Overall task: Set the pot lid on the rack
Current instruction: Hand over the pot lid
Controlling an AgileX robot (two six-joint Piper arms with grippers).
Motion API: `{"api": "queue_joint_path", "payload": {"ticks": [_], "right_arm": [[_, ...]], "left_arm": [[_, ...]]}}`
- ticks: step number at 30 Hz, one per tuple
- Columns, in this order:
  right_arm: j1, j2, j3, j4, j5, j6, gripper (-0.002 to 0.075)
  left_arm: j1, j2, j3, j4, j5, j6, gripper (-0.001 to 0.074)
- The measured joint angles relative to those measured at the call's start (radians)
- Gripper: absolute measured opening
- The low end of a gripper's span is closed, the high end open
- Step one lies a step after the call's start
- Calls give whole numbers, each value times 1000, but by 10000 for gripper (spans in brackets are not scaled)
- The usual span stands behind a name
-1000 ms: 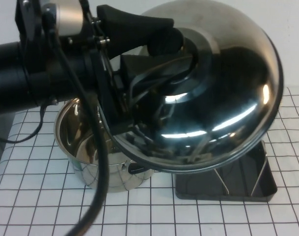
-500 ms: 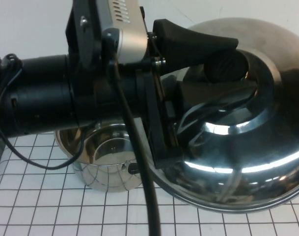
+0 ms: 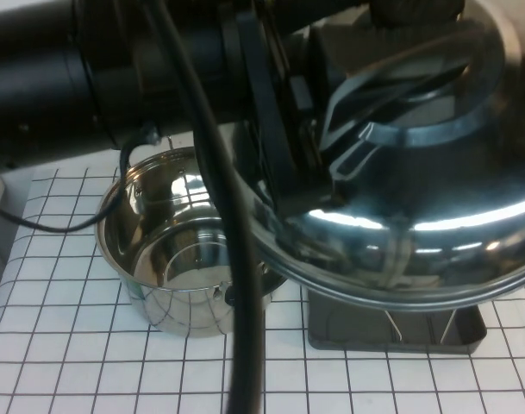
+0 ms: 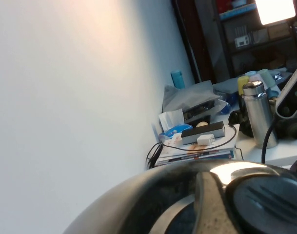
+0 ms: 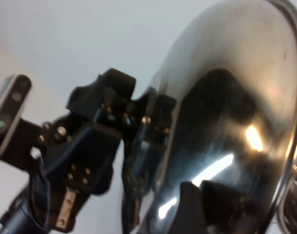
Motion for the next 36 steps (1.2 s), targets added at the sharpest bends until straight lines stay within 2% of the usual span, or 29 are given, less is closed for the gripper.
{"api": "queue_joint_path", "payload": {"ticks": [5,14,20,36], "right_arm": [[0,0,-37,5,-30,76,513],[0,2,-38,5,-27,108,513],[0,2,-38,5,-13,231,513],[0,45,-196,4,18,237,512]], "left_arm": [[0,0,-13,0,-5,-87,333],[0,0,-13,0,-11,-158,333],[0,0,-13,0,-11,-182,333],[0,8,-14,-2,-4,-188,333]]}}
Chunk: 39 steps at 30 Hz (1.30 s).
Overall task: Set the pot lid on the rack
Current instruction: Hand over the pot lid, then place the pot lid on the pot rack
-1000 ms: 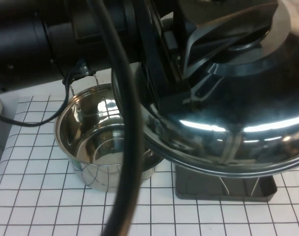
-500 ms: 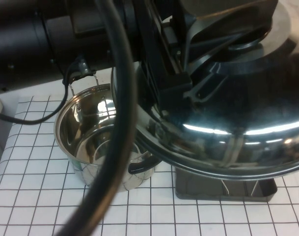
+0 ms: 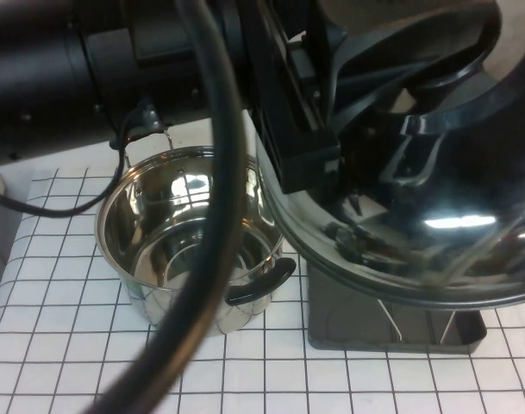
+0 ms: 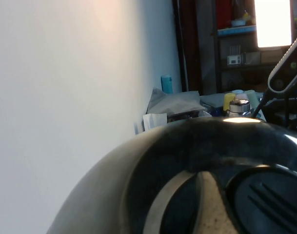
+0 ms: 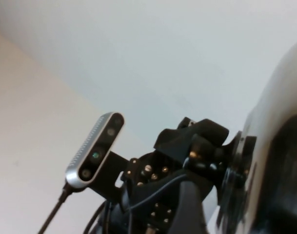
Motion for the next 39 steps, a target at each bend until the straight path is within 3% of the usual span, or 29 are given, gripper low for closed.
{"api": "queue_joint_path", "payload": {"ticks": [4,6,14,20,22,24,27,30,32,34,39], "right_arm": [[0,33,-1,0,12,-53,501],[0,48,-1,0,21,-89,460],[4,62,-11,51,75,-288,134],[8,62,-12,57,80,-327,131],[8,62,-12,53,80,-344,126],[8,62,-12,23,65,-377,59],[6,66,-7,-13,28,-448,24],[5,66,-6,-16,1,-487,22],[5,73,-6,-16,-14,-507,21],[5,83,-6,-16,-24,-523,21],[5,168,-6,-16,-26,-555,20]], "left_arm": [[0,5,0,0,2,0,333],[0,6,0,0,3,6,333],[0,19,0,33,-6,35,333],[0,21,0,35,-6,35,333],[0,21,0,31,-10,35,370],[0,15,0,7,-32,29,481],[0,9,-1,-10,-64,25,623],[0,-1,-1,-10,-97,22,659],[0,-16,-1,-10,-124,22,623],[0,-39,-1,-12,-148,10,537],[0,-110,-2,172,-189,-122,136]]}}
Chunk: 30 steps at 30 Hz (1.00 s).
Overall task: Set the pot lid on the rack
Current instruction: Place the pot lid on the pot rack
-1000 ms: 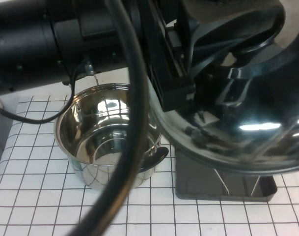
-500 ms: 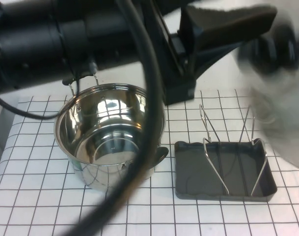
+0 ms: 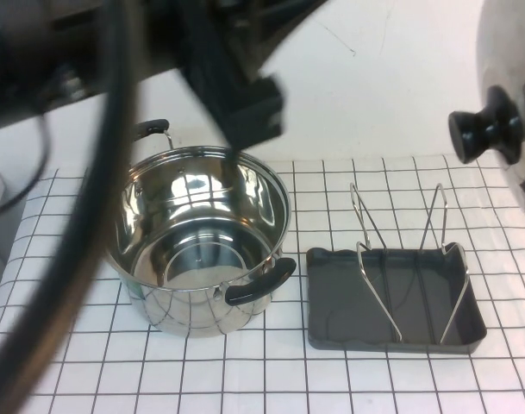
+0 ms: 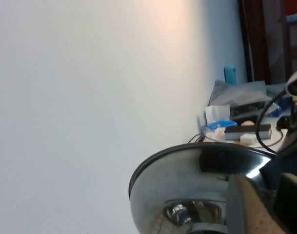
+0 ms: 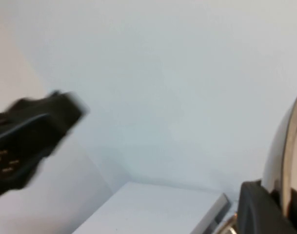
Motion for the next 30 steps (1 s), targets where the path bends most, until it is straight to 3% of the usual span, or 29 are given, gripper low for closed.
{"api": "queue_joint_path", "payload": {"ticks": [2,4,10,13,20,30], "right_arm": [[0,41,1,0,-2,-11,20],[0,81,1,0,-2,-25,20],[27,164,1,0,-32,-82,20],[104,183,2,2,-100,-99,20],[345,225,-2,12,-363,-129,20],[509,401,-127,37,-526,-111,20]], "left_arm": [[0,-26,0,113,5,-100,58],[0,-48,0,212,22,-221,27],[0,-102,-4,566,178,-563,4],[0,-116,-5,667,265,-671,1],[0,-144,69,708,298,-744,0],[0,-208,201,706,232,-762,-1]]}}
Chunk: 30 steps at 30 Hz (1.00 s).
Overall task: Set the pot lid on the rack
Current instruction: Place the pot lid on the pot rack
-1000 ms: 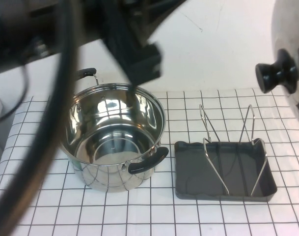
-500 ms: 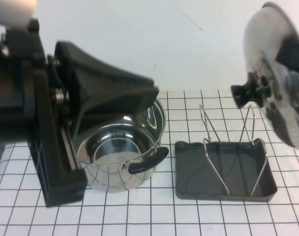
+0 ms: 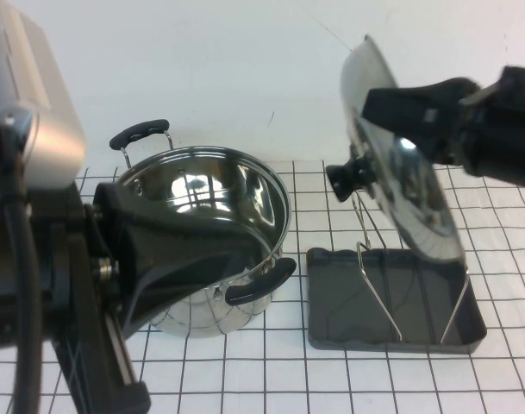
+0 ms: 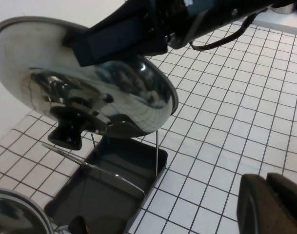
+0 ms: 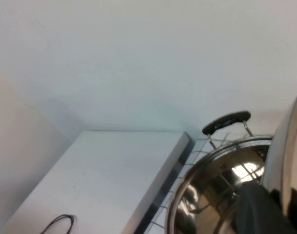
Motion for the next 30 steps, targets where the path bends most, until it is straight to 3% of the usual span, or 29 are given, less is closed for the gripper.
{"api": "queue_joint_path", "payload": {"ticks": [11,30], "right_arm": [[37,51,-5,12,-124,-13,20],[37,176,-6,17,-145,3,20]], "left_arm": [[0,-19,22,0,0,0,-1],[0,-19,22,-12,0,0,-1]]}}
